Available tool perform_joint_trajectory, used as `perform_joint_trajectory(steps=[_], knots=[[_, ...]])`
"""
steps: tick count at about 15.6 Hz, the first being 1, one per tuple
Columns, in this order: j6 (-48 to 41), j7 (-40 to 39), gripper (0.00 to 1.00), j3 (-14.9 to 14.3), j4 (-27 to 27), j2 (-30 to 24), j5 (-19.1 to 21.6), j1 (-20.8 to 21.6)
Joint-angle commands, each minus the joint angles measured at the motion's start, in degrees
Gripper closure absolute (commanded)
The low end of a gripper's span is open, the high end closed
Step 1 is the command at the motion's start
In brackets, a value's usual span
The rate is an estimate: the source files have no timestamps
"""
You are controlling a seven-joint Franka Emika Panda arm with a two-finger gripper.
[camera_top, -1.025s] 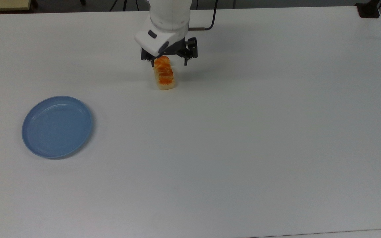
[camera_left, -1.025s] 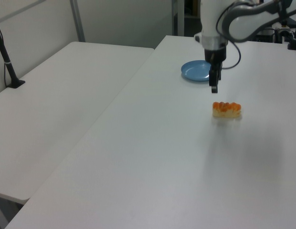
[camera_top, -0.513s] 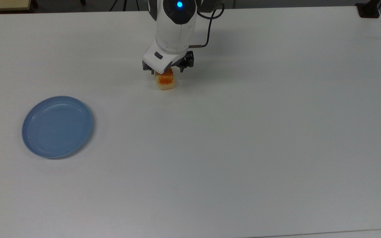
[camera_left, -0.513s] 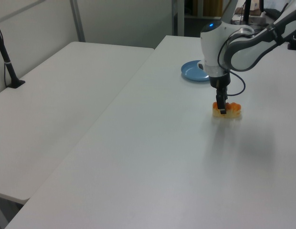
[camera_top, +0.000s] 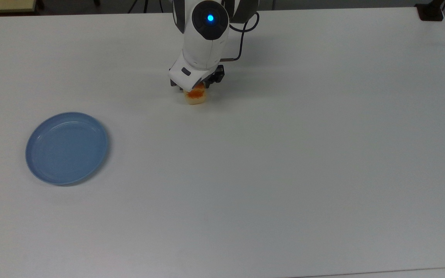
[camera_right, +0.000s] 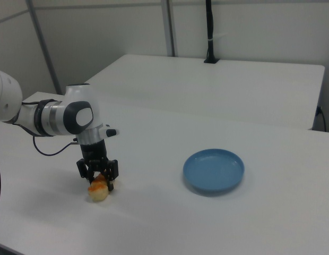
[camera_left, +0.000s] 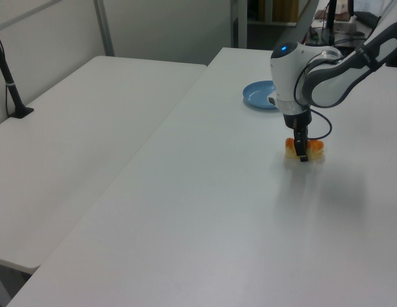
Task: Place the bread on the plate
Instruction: 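Lift the held bread roll and carry it over the blue plate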
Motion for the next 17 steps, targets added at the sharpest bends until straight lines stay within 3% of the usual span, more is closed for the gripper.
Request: perform_joint_trajectory(steps=[1, 3, 7, 12, 17], knots=[[1.1, 0.1, 0.61, 0.1, -0.7, -1.2, -1.2, -0.3], [-0.1, -0.1, 0.62, 0.1, 1.4, -1.3, -1.1, -0.6], [-9.2, -4.1, 0.62, 0.0, 12.1, -0.3, -1.1, -4.4], [-14.2, -11.5, 0.62, -0.2, 30.2, 8.6, -1.2, -11.3], [-13.5, -22.2, 0.62, -0.4, 37.9, 15.0, -1.4, -19.3]])
